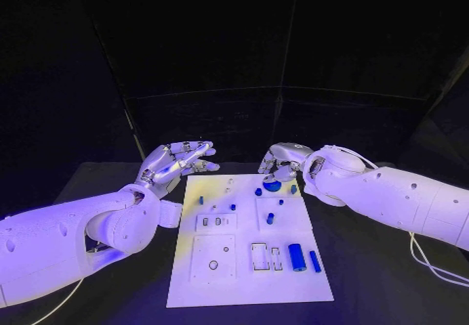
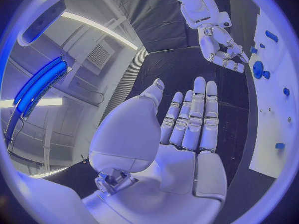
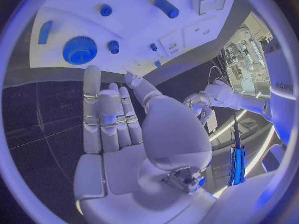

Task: Assemble the parts on the task board

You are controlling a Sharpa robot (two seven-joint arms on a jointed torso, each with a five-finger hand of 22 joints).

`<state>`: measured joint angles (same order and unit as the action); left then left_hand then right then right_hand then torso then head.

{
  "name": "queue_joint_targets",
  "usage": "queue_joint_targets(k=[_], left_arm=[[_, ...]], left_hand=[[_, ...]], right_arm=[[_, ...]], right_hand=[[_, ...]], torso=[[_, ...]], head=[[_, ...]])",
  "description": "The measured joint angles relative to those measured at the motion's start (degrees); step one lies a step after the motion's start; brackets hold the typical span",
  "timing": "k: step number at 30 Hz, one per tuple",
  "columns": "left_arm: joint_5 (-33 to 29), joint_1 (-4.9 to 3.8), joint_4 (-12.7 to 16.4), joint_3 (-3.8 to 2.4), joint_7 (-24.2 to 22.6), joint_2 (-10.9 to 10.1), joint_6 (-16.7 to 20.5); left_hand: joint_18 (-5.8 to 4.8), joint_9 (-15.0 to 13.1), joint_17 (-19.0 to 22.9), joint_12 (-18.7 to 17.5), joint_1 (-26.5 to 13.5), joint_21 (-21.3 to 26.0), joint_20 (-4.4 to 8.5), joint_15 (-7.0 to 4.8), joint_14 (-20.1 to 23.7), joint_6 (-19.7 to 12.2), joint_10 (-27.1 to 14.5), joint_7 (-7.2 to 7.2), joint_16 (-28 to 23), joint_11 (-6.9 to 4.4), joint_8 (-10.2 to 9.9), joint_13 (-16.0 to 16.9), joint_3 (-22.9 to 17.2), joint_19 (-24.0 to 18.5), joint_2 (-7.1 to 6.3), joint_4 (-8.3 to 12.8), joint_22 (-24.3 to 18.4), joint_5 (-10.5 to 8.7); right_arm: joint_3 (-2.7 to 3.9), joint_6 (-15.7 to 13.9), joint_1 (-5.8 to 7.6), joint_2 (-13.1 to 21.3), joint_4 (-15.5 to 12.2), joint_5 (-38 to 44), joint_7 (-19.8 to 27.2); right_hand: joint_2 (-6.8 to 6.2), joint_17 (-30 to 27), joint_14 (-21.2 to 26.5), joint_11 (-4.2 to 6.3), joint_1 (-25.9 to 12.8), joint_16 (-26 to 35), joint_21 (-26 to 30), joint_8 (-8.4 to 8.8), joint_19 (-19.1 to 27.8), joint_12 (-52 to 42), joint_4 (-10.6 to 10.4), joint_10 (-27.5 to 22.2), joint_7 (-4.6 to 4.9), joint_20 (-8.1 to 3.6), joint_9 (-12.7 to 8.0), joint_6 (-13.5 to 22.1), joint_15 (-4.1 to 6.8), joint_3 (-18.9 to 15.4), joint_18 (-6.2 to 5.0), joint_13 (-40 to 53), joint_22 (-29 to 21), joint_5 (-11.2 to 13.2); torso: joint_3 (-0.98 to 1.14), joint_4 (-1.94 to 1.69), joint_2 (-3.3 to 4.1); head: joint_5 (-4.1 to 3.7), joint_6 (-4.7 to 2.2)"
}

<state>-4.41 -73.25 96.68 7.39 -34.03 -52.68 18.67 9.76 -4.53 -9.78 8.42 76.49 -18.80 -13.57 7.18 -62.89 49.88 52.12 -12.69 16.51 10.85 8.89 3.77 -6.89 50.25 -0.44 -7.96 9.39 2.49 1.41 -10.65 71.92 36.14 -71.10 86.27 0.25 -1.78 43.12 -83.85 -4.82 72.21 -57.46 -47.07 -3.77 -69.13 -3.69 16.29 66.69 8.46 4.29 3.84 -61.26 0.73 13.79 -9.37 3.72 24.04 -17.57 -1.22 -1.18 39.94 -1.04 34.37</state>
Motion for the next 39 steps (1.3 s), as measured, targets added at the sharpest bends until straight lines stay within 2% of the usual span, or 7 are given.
queue_joint_targets(k=[2, 8, 12, 17, 21, 23, 39], left_arm=[[0.0, 0.0, 0.3, 0.0, 0.1, -0.2, -0.1], [0.1, 0.0, 1.0, 0.0, 0.3, -0.5, -0.5], [0.1, 0.0, 1.6, 0.0, 0.4, -0.6, -0.6], [0.1, 0.01, 1.8, 0.0, 0.4, -0.8, -0.7], [0.1, 0.02, 1.8, 0.0, 0.4, -0.8, -0.7], [0.1, 0.02, 1.8, 0.0, 0.4, -0.8, -0.7], [0.1, 0.02, 1.5, -0.01, 0.3, -0.8, -0.7]], left_hand=[[0.0, 0.0, 0.0, 0.0, 0.0, 0.0, 0.0, 0.0, 0.0, 0.0, 0.0, 0.0, -0.2, 0.0, 0.0, 0.0, 0.0, 0.0, 0.0, 0.0, 0.0, 0.0], [0.0, 0.1, 0.0, 0.0, -0.2, 0.0, 0.0, 0.0, 0.0, 0.0, 0.0, 0.0, -0.2, 0.0, 0.0, 0.0, 0.2, 0.0, 0.25, 0.2, 0.0, 0.0], [-0.01, 0.1, 0.0, -0.2, -0.2, 0.0, -0.01, 0.0, 0.0, 0.0, 0.0, 0.0, -0.2, 0.0, 0.0, 0.0, 0.2, 0.0, 0.25, 0.2, -0.1, 0.0], [-0.01, 0.1, 0.0, -0.2, -0.2, 0.0, -0.02, 0.0, 0.0, 0.0, 0.0, 0.0, -0.2, 0.0, 0.0, 0.0, 0.2, 0.0, 0.25, 0.2, -0.1, 0.0], [-0.02, 0.1, 0.0, -0.2, -0.2, 0.0, -0.02, 0.0, 0.0, 0.0, 0.0, 0.0, -0.2, 0.0, 0.0, 0.0, 0.2, 0.0, 0.25, 0.2, -0.1, 0.0], [-0.02, 0.1, 0.0, -0.2, -0.2, 0.0, -0.02, 0.0, 0.0, 0.0, 0.0, 0.0, -0.2, 0.0, 0.0, 0.0, 0.2, 0.0, 0.25, 0.2, -0.1, 0.0], [-0.03, 0.2, -0.2, -0.5, -0.6, 0.0, 0.16, 0.0, 0.0, 0.0, 0.0, 0.0, -0.6, 0.0, -0.2, 0.0, 0.2, 0.2, 0.57, 0.2, -0.2, 0.0]], right_arm=[[0.0, 0.4, 0.01, -0.2, 0.0, 1.3, -0.5], [0.0, 1.3, 0.01, -1.1, 0.2, 4.6, -1.8], [0.0, 1.9, 0.02, -1.6, 0.6, 5.6, -2.1], [0.0, 2.6, 0.02, -2.1, 1.0, 6.5, -2.2], [0.01, 3.4, 0.02, -2.3, 1.1, 6.9, -2.3], [0.01, 3.9, 0.01, -2.4, 1.2, 7.2, -2.4], [-0.02, 6.7, -0.02, -3.2, 1.9, 8.3, -2.9]], right_hand=[[0.31, 1.6, 0.0, 0.11, -0.3, -1.5, -0.6, 0.0, 0.0, -0.2, 0.0, -0.3, 0.03, 0.0, 0.0, 0.2, 0.0, 0.4, -0.01, 0.0, 0.4, 0.0], [-0.16, 8.6, 0.0, -0.19, -0.9, -7.6, -3.1, 0.0, -0.5, -0.7, -0.1, -0.6, 0.12, 0.52, 0.0, 2.4, 0.0, 1.9, -0.01, 0.1, 1.8, 0.0], [-0.16, 11.5, 0.0, -0.19, -0.9, -10.1, -5.7, 0.0, -1.4, -1.0, -0.1, -0.6, 0.13, 0.69, 0.0, 2.6, 0.0, 2.7, 0.0, 0.1, 4.8, 0.3], [-0.38, 13.1, 0.0, -0.19, -1.1, -11.6, -7.5, 0.0, -1.7, -1.0, -0.1, -0.6, 0.31, 0.82, 0.0, 2.8, 0.0, 3.0, 0.0, 0.1, 6.9, 0.3], [-0.77, 14.1, 0.0, -0.19, -1.5, -12.5, -8.4, 0.0, -2.1, -1.0, -0.3, -1.0, 0.07, 0.83, 0.0, 3.0, 0.0, 3.1, 0.0, 0.1, 8.1, 0.6], [-0.95, 14.5, 0.0, -0.2, -1.7, -12.8, -8.7, 0.0, -2.1, -1.0, -0.3, -1.2, 0.26, 0.83, 0.0, 3.2, 0.0, 3.1, 0.0, 0.1, 8.5, 0.9], [-1.14, 15.0, 0.0, -0.09, -1.9, -13.5, -9.7, 0.0, -2.1, -1.0, -0.3, -1.5, -0.09, 0.86, 0.0, 3.6, 0.0, 3.1, 0.0, 0.2, 9.5, 1.2]], torso=[[-0.05, -0.11, 0.26], [-0.14, -0.54, 1.09], [-0.18, -0.68, 1.53], [-0.18, -0.68, 1.99], [-0.15, -0.68, 2.24], [-0.14, -0.66, 2.36], [-0.15, -0.59, 2.69]], head=[[-0.05, -0.01], [-0.42, -0.2], [-0.4, -0.44], [-0.32, -0.58], [-0.24, -0.45], [-0.23, -0.33], [-0.19, 0.3]])
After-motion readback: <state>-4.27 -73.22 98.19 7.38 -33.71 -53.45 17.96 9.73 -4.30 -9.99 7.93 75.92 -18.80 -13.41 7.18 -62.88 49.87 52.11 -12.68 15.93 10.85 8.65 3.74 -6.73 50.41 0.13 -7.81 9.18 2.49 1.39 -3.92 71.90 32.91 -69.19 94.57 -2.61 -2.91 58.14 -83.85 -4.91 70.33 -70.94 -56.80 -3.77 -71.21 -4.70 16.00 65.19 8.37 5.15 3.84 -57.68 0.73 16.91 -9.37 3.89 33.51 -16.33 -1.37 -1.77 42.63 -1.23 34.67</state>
